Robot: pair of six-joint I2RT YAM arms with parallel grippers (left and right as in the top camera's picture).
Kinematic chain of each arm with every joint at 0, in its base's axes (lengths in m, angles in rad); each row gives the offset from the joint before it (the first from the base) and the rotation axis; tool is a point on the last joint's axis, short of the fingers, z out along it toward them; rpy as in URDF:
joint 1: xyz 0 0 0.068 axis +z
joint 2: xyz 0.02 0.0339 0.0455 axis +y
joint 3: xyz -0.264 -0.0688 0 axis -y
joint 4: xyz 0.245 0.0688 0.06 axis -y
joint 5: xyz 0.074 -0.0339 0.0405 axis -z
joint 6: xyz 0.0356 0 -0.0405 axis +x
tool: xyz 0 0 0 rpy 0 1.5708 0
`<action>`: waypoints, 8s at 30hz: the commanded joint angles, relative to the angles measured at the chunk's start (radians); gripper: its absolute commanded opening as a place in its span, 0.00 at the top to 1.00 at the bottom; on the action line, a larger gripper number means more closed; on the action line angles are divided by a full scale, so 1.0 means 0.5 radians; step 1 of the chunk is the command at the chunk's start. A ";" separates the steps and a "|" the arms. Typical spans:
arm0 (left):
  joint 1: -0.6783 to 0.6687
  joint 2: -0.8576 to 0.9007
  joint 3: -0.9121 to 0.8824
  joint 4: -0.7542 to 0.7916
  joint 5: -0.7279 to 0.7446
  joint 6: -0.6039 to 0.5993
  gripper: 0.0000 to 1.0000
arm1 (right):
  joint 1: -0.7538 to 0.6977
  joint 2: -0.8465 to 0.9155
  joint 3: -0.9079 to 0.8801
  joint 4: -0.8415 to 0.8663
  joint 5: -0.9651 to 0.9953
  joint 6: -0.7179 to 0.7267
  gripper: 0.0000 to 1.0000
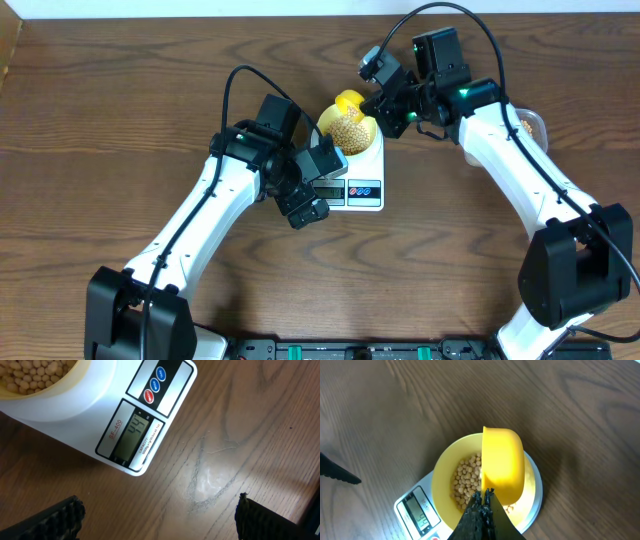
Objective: Scoop item into bowl and weigh 50g on scale
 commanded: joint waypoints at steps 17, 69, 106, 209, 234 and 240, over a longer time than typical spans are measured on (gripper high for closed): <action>0.007 0.013 -0.005 -0.005 0.017 0.014 0.02 | -0.313 -0.056 0.045 0.038 -0.789 0.426 0.99; 0.007 0.013 -0.005 -0.005 0.017 0.013 0.02 | -0.151 -0.056 0.045 -0.021 -0.318 0.130 0.99; 0.007 0.013 -0.005 -0.005 0.017 0.014 0.02 | 0.208 -0.056 0.045 -0.080 0.584 -0.497 0.99; 0.007 0.013 -0.005 -0.005 0.017 0.013 0.02 | -0.874 -0.074 0.312 -0.177 0.609 0.777 0.99; 0.007 0.013 -0.005 -0.005 0.017 0.013 0.02 | -0.459 -0.073 0.311 0.660 0.315 0.925 0.99; 0.007 0.013 -0.005 -0.005 0.017 0.014 0.02 | -0.359 -0.073 0.310 0.742 0.329 0.909 0.99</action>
